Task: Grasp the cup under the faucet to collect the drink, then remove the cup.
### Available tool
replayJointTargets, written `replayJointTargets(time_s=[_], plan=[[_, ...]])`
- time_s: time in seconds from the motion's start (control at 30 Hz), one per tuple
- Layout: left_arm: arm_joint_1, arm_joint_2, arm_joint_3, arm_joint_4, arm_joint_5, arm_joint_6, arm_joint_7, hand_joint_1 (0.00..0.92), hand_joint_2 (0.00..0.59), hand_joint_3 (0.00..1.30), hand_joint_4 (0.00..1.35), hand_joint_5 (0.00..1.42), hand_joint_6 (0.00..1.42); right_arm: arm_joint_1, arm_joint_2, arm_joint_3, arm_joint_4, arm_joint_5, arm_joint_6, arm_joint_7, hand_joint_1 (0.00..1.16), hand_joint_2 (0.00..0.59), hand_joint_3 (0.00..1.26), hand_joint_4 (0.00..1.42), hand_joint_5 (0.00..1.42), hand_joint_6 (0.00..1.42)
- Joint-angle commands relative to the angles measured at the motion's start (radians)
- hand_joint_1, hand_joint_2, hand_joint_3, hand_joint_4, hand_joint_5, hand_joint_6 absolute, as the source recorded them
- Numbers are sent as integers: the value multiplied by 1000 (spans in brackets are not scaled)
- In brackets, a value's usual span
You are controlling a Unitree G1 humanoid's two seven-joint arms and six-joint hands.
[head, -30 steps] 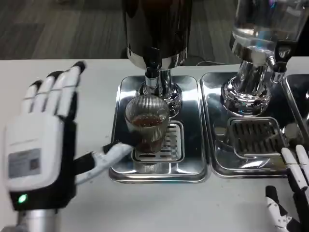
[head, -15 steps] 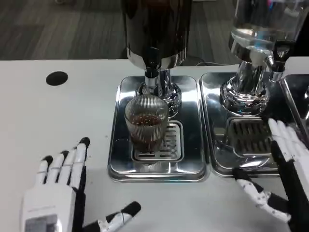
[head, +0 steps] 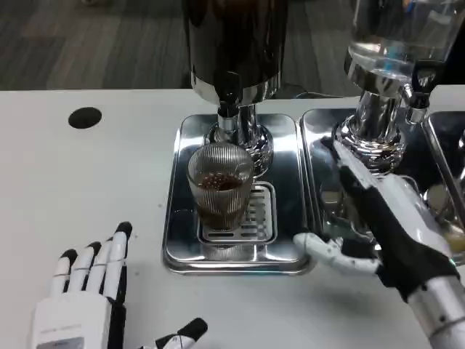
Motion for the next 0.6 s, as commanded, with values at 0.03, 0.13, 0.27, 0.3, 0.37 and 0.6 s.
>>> replayJointTargets(time_s=[0.03, 0.13, 0.27, 0.3, 0.37, 0.6], plan=[[28, 13, 14, -9, -19, -3, 32, 0, 93, 12, 0, 120, 80, -68, 34, 13, 55, 9, 43, 30, 583, 182, 0, 0, 0, 3], [36, 20, 23, -8, -39, -12, 44, 0, 96, 15, 0, 123, 80, -138, 53, 32, 104, 19, 63, 67, 562, 168, 0, 0, 0, 0], [41, 27, 29, -7, -54, -13, 51, 0, 102, 25, 0, 126, 79, -211, 86, 57, 160, 14, 89, 87, 543, 153, 0, 0, 0, 0], [43, 29, 31, -6, -58, -16, 55, 0, 101, 25, 0, 126, 79, -223, 91, 59, 176, 15, 93, 88, 540, 150, 0, 0, 0, 0], [46, 31, 33, -4, -64, -21, 61, 0, 101, 26, 0, 127, 79, -242, 103, 62, 207, 22, 94, 88, 536, 150, 0, 0, 0, 0], [48, 35, 44, 1, -80, -29, 65, 0, 102, 44, 0, 138, 79, -296, 159, 73, 276, 26, 100, 67, 510, 147, 0, 0, 0, 0]])
